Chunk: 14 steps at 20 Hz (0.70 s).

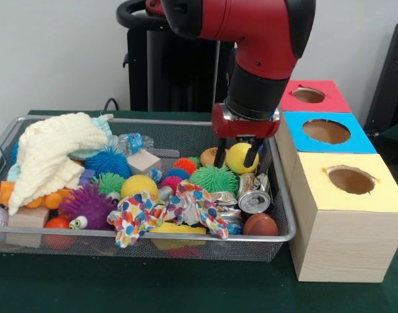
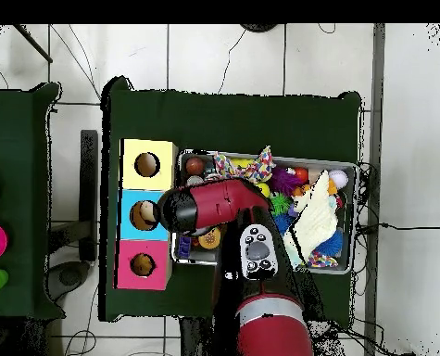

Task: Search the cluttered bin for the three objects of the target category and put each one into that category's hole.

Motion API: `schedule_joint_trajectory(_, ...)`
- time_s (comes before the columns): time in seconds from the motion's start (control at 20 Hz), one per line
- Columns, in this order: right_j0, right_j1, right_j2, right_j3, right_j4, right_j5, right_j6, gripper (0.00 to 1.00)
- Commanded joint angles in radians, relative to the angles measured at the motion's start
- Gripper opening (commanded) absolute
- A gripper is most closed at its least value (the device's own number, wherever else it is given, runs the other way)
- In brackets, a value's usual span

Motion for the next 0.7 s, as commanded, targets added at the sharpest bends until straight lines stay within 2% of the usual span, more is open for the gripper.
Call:
schedule_joint_trajectory(0.05,-0.002,0.085,-0.018,0.120,0.042,-0.150,0.258,1.00)
schedule_joint_trajectory(0.15,0.001,0.103,-0.029,0.134,0.049,-0.185,0.266,1.00)
schedule_joint_trajectory(0.45,0.024,0.228,-0.073,0.130,0.074,-0.351,0.307,1.00)
schedule_joint_trajectory(0.7,0.044,0.275,-0.102,0.089,0.097,-0.389,0.287,1.00)
